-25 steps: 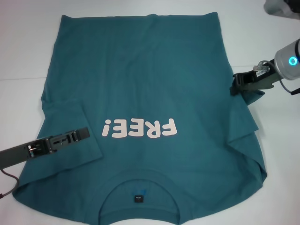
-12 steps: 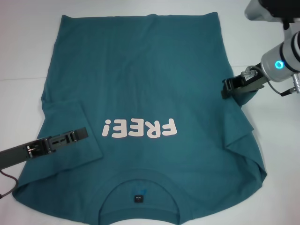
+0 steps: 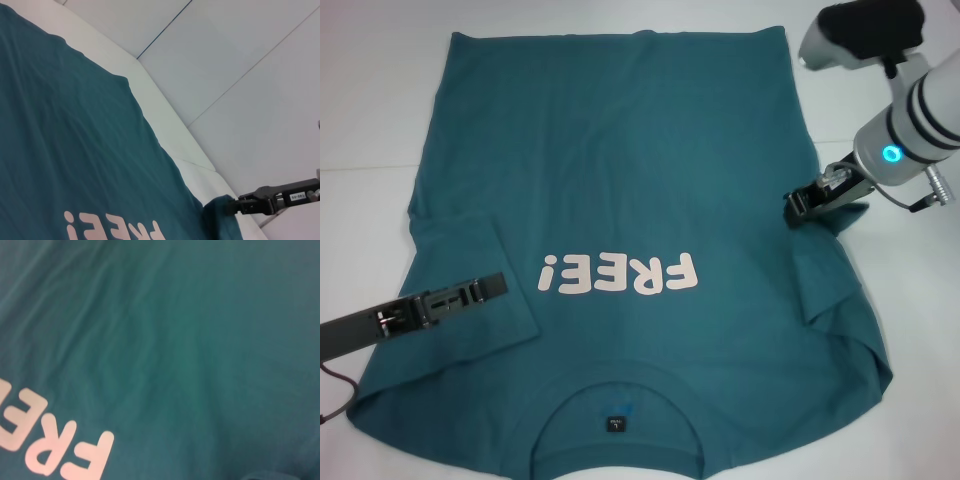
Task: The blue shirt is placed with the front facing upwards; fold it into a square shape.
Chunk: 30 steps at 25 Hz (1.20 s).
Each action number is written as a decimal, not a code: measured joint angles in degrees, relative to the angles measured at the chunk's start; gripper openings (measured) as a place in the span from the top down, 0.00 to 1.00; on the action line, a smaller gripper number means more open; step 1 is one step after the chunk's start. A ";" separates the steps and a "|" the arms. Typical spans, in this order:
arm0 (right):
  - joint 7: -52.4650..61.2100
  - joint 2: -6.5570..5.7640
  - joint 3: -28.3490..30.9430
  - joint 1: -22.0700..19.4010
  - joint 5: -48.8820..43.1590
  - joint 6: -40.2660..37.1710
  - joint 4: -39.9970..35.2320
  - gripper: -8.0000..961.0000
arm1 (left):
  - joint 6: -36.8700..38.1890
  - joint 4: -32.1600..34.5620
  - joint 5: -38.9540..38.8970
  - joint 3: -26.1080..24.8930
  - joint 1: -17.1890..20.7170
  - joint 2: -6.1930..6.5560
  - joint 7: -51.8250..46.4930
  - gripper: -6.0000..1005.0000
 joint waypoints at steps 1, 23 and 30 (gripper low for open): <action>0.00 0.39 -0.33 0.19 -0.90 0.01 -0.10 0.93 | -0.01 0.00 0.00 0.00 0.03 -0.04 0.00 0.28; 0.43 5.00 -0.71 0.59 -5.14 9.27 0.71 0.69 | -0.31 -0.63 0.04 0.00 0.05 0.05 0.00 0.28; 0.71 4.94 0.28 0.45 -5.37 8.86 1.12 0.65 | -0.52 -0.76 0.03 0.00 0.05 0.10 0.00 0.28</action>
